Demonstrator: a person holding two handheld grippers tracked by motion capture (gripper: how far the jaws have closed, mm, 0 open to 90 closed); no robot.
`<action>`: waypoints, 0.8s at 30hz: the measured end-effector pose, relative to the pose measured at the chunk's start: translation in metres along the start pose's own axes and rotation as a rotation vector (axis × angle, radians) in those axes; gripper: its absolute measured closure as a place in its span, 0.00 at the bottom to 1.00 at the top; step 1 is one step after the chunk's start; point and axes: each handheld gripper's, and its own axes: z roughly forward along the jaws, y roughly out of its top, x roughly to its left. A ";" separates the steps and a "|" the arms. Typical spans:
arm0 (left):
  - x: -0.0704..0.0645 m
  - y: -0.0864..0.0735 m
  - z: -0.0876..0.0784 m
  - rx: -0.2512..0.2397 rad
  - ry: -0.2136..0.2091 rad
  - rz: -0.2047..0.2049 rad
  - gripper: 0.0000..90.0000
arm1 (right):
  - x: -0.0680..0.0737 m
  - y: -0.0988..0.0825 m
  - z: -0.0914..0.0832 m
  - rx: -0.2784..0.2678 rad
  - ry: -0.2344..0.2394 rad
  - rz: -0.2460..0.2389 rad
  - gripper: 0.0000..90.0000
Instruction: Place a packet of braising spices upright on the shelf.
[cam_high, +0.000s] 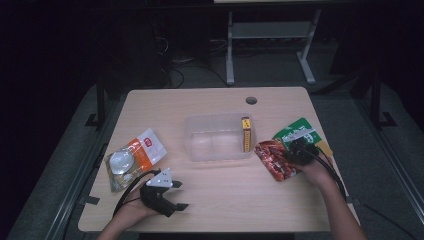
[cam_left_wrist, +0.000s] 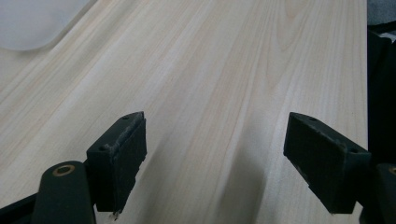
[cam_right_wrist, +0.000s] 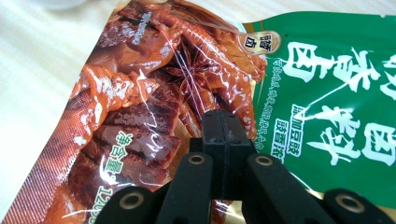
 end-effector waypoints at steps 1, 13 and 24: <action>0.000 0.000 0.001 0.000 0.000 -0.001 0.23 | 0.002 -0.002 -0.002 0.002 0.000 -0.004 1.00; -0.001 0.001 0.003 -0.007 -0.007 -0.004 0.23 | -0.001 0.022 0.014 -0.048 0.009 -0.027 1.00; -0.003 0.002 0.004 0.004 -0.015 0.004 0.23 | 0.013 0.013 0.010 -0.027 0.057 -0.105 1.00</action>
